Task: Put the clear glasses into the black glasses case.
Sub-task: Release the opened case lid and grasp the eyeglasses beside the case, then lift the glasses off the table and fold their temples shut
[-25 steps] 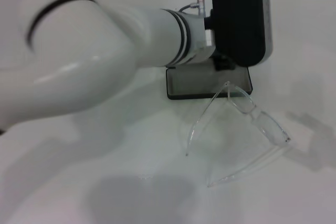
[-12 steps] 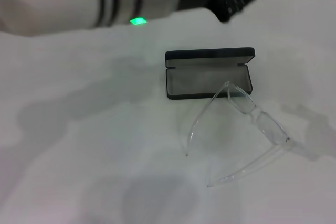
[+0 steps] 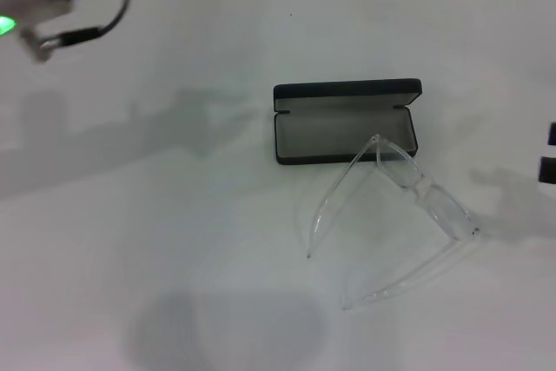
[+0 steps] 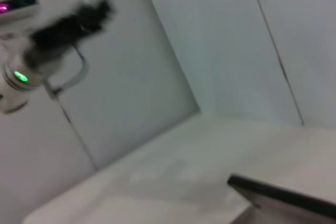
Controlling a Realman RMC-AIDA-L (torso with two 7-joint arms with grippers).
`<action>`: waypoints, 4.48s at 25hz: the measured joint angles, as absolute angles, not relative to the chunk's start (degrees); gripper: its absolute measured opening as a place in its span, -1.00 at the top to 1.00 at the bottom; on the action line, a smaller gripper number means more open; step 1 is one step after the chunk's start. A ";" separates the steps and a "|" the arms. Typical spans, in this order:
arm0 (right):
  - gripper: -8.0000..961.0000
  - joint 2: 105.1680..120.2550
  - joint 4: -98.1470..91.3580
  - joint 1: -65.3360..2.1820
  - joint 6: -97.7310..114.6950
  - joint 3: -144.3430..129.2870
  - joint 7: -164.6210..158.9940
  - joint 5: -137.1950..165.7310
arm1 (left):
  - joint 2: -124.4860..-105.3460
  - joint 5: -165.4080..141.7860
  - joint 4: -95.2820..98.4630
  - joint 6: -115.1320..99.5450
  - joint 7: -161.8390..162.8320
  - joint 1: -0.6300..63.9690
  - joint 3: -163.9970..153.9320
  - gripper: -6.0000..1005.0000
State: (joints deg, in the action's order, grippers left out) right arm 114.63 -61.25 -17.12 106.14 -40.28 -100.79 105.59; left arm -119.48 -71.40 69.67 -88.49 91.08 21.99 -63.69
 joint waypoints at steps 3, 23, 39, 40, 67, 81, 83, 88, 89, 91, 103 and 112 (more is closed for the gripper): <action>-0.57 114.64 -69.47 -18.31 103.87 -46.31 -109.63 108.36 | -119.15 -68.38 63.42 -98.66 87.63 21.91 -58.76 0.45; -0.57 115.76 -68.22 -48.60 101.48 -69.53 -147.42 146.23 | -119.55 -68.30 50.41 -110.86 82.53 18.68 -55.93 0.12; -0.57 116.15 -54.32 -52.45 88.73 -78.14 -147.36 144.30 | -119.67 -68.17 46.67 -110.93 79.40 18.63 -55.69 -0.17; -0.57 116.17 -54.01 -52.50 88.27 -78.75 -147.35 144.00 | -119.66 -68.17 46.50 -110.92 79.22 18.65 -55.67 -0.17; 0.75 116.18 -51.92 -50.15 82.57 -86.08 -143.28 139.43 | -119.79 -66.80 43.99 -111.03 78.84 18.11 -55.91 -0.15; 0.75 115.72 -84.27 -27.90 83.56 -90.82 -137.53 135.43 | -119.66 -65.12 43.50 -111.93 79.39 17.05 -55.98 -0.14; 0.75 115.63 -88.49 -23.05 83.62 -88.22 -132.70 130.95 | -119.64 -65.12 43.61 -112.50 79.47 17.04 -56.04 -0.14; 0.75 115.58 -89.74 -16.06 84.79 -82.06 -116.57 113.81 | -119.62 -65.12 43.77 -114.24 79.15 16.92 -56.07 -0.08; 0.75 115.55 -88.82 -15.31 85.09 -81.16 -112.75 109.96 | -119.62 -65.12 43.75 -114.42 79.23 16.90 -56.10 -0.04; 0.75 115.54 -86.77 -14.60 85.19 -79.93 -107.12 103.89 | -119.62 -65.12 43.57 -114.54 79.53 17.02 -56.17 0.04; 0.75 115.57 -62.27 -24.85 88.08 -74.38 -86.69 84.08 | -119.41 -65.47 43.67 -114.70 81.30 20.21 -63.02 0.71; 0.75 115.82 -60.08 -28.05 89.47 -74.45 -85.14 82.50 | -119.47 -68.26 43.39 -114.13 80.68 21.29 -64.15 0.80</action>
State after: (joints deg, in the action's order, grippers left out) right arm 115.82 -60.08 -28.05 89.47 -74.45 -85.14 82.50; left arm -119.47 -68.26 43.39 -114.13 80.68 21.29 -64.15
